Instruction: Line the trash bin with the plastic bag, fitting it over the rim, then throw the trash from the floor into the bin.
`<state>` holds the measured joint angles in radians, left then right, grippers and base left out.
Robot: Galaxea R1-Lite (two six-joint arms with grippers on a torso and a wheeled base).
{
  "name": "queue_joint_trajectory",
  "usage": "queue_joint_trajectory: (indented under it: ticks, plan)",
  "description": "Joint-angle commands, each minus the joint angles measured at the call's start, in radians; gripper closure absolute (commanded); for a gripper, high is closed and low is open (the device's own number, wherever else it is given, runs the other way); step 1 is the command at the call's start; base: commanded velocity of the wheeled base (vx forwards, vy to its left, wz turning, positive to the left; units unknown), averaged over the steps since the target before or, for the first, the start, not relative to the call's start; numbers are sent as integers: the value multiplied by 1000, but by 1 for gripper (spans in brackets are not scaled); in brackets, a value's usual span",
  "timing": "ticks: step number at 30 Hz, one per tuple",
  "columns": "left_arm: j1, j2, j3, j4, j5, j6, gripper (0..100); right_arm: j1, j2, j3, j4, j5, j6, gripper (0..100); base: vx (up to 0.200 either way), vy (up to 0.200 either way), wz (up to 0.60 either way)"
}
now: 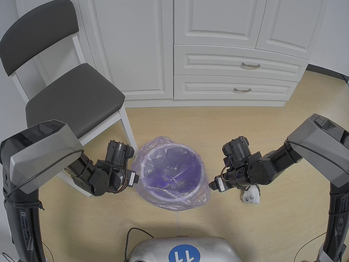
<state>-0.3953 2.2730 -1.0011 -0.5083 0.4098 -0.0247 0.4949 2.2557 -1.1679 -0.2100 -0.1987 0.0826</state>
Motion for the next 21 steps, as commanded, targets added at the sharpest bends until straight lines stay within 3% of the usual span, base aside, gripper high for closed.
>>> queue_joint_trajectory:
  ticks: [1, 12, 21]
  plan:
    - [7, 7, 4, 4, -3, 17, 0, 1, 11, -1, 0, -1, 0, 0, 0, 0, 0]
    - [15, 188, -99, -15, -25, -18, 0, 4, 45, -3, -42, -22, -1, 0, 0, 0, 0]
    - [26, 237, -152, -13, -26, -55, 0, 2, 56, -10, -43, -21, -3, 0, 0, 0, 0]
